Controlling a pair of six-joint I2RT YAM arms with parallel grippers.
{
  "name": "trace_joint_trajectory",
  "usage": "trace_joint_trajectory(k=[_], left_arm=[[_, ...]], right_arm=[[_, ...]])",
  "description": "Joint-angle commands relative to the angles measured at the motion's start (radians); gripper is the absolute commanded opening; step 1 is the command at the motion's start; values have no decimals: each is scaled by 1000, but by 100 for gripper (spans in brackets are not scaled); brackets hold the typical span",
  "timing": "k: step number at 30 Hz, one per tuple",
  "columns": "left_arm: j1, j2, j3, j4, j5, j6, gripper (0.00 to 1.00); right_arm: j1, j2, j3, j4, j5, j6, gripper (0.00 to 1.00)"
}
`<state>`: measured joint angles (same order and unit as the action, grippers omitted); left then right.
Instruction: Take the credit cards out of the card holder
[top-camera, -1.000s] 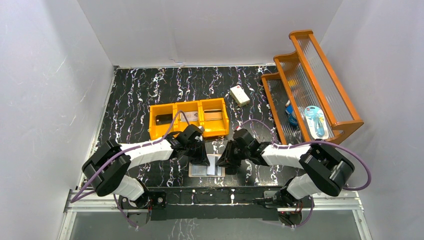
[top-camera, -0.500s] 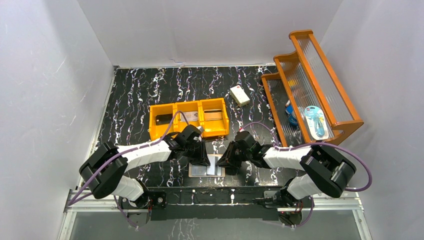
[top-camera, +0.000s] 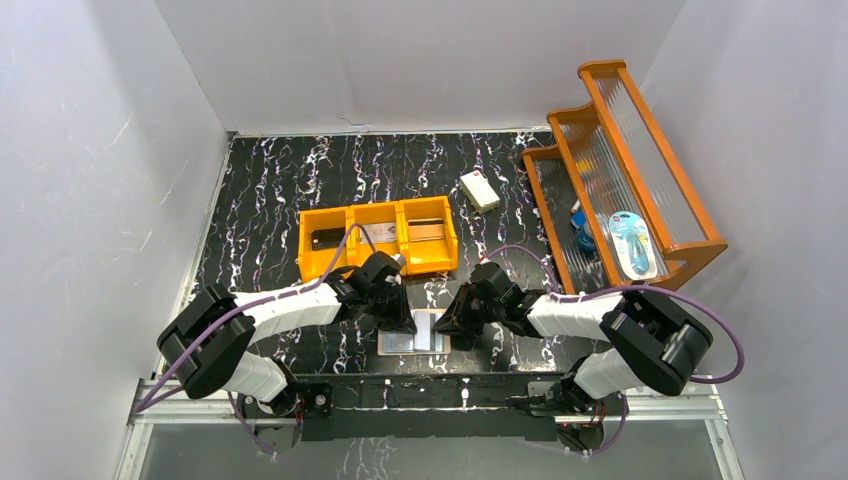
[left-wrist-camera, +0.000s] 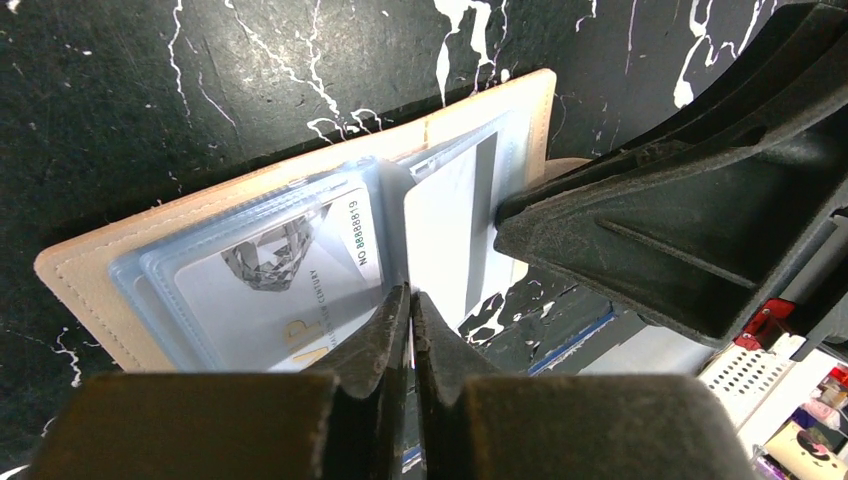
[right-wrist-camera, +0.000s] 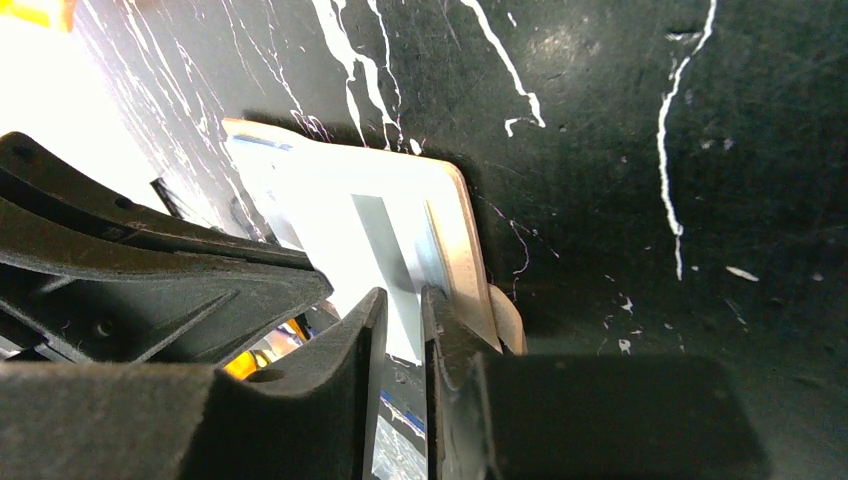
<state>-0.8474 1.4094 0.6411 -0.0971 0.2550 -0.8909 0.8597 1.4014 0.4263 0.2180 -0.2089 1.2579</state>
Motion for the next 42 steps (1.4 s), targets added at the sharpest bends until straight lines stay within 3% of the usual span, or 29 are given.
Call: trace_joint_trajectory(k=[1,26,30,33,42], left_arm=[[-4,-37,-6,-1,19,-4,1],[57,-98,-15,-69,10,52,0],[58,-67,-20,-32,42,23,24],[57,-56,-42,40,71,-9,35],[62,-7,-101,128,92,-56,40]], right_arm=[[5,31,-45,-114,68,-19,27],[5,53,-39,-78,49,-24,27],[5,67,-35,-76,44,-25,27],[6,72,-36,-72,40,-25,27],[5,91,-44,-56,34,-23,26]])
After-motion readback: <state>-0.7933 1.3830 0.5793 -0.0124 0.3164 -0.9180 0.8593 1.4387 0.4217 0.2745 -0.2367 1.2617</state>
